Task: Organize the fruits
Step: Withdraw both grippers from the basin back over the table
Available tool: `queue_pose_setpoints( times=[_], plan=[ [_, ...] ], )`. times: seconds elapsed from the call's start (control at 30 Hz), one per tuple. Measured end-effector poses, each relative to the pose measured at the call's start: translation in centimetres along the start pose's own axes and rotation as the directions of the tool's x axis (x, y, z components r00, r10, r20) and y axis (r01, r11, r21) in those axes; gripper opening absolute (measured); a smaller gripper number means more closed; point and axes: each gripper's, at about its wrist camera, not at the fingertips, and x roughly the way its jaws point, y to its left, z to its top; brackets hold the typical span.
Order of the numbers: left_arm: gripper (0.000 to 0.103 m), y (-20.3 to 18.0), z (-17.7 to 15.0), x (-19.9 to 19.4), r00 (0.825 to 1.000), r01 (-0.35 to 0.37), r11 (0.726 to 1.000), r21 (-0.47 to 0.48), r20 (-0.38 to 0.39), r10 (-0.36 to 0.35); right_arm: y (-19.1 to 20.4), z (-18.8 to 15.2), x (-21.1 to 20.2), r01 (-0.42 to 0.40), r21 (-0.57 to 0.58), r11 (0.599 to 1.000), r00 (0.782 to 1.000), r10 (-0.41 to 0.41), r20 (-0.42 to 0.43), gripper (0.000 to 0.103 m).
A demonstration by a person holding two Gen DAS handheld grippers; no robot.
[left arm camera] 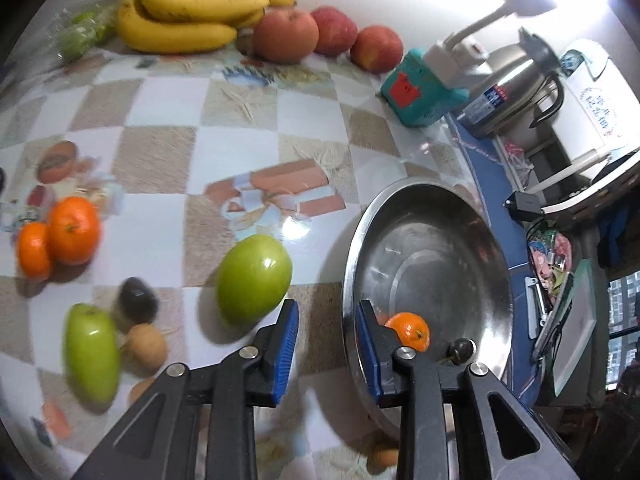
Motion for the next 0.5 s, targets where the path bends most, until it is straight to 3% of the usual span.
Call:
queue_pose_setpoints(
  times=[0.1,0.23,0.33,0.4,0.5],
  plan=[
    [0.051,-0.1,-0.5,-2.6,0.998,-0.042,0.999,0.02,0.044,0.041,0.5,-0.5,-0.3,-0.011,-0.013,1.0,1.0,0.011,-0.001,0.061],
    [0.062,0.2,-1.4,-5.3,0.987,-0.129,0.991,0.025,0.099,0.126,1.3,-1.5,-0.9,-0.026,-0.031,0.999,1.0,0.025,-0.005,0.061],
    [0.076,1.4,-2.2,-6.4,0.972,-0.209,0.978,-0.006,0.104,0.208,1.8,-2.4,-1.2,-0.04,-0.045,0.998,0.999,0.039,-0.014,0.061],
    [0.091,2.5,-2.9,-6.9,0.961,-0.255,0.966,-0.035,0.105,0.257,2.1,-3.1,-1.4,-0.047,-0.053,0.997,0.999,0.046,-0.027,0.061],
    [0.099,4.3,-3.6,-7.3,0.954,-0.285,0.955,-0.082,0.071,0.291,2.3,-3.8,-1.5,-0.055,-0.06,0.997,0.997,0.052,-0.052,0.061]
  ],
)
